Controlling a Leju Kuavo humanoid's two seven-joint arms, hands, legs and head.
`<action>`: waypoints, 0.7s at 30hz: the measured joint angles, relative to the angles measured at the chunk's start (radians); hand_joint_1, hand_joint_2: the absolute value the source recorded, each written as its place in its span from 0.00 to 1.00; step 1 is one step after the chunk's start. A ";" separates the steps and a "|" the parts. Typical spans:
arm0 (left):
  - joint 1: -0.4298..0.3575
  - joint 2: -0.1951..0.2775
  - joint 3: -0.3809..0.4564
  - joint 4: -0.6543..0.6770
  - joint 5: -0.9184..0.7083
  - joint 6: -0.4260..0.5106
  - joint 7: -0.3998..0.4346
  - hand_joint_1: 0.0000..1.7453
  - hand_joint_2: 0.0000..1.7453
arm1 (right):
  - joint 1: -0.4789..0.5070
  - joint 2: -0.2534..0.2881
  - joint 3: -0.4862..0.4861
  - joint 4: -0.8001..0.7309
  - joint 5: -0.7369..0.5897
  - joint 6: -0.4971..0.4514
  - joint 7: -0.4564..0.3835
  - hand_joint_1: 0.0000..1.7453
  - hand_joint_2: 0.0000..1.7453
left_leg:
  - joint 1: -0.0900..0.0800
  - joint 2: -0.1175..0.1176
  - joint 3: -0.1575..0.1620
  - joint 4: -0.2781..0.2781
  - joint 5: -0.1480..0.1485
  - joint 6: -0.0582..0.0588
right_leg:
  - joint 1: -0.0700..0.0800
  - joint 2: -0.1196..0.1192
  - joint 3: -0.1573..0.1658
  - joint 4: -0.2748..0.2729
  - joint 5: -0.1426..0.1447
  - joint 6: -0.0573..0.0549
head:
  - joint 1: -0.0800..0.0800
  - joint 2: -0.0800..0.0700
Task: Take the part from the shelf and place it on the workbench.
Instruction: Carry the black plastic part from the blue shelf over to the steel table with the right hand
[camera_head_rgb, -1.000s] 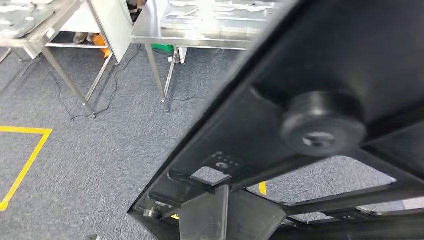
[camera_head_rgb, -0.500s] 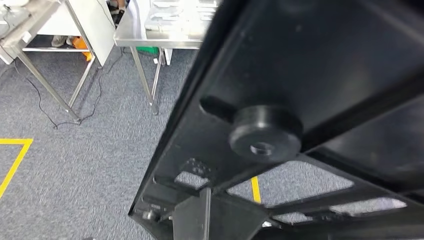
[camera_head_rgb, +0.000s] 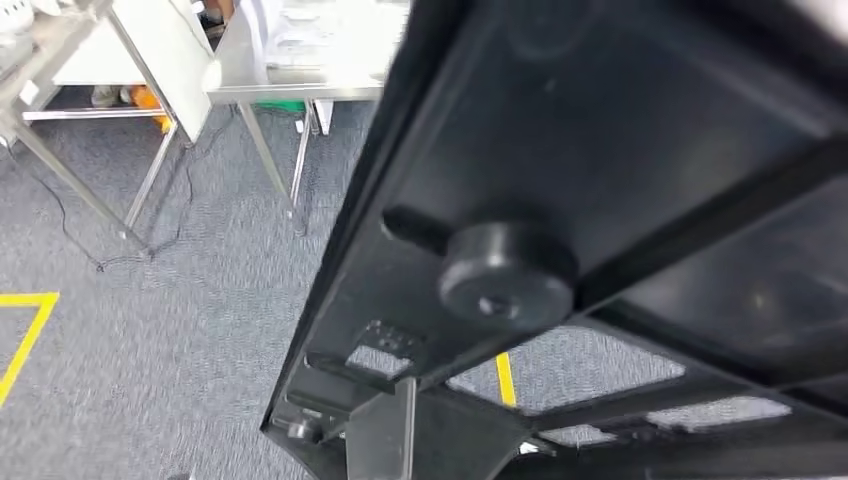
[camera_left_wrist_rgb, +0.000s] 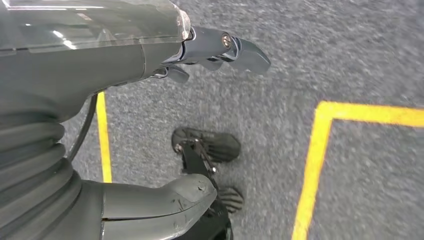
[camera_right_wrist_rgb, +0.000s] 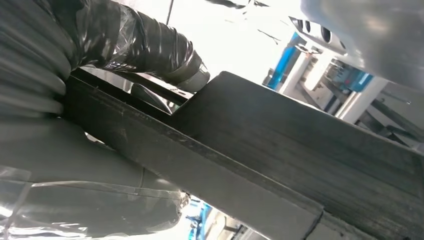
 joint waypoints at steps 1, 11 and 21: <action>0.001 0.000 0.000 0.000 0.000 0.000 -0.001 0.00 1.00 | 0.000 0.000 0.000 0.001 0.001 0.000 0.000 1.00 1.00 | 0.000 -0.003 -0.028 0.057 -0.026 0.000 | 0.001 0.000 0.006 -0.002 -0.002 -0.007 | 0.000 0.000; 0.001 0.000 0.001 0.000 0.000 0.001 -0.003 0.00 1.00 | -0.008 0.013 0.007 0.006 0.004 -0.002 0.021 1.00 1.00 | -0.019 -0.009 -0.039 -0.033 0.076 0.035 | 0.026 0.015 0.053 -0.001 -0.046 -0.006 | 0.000 0.000; 0.000 -0.002 0.001 0.000 0.000 0.001 -0.003 0.00 1.00 | -0.012 0.014 0.009 0.006 0.004 -0.016 0.021 1.00 1.00 | -0.004 -0.005 0.008 -0.065 0.058 0.051 | -0.005 0.005 -0.108 0.249 -0.105 0.046 | 0.000 0.000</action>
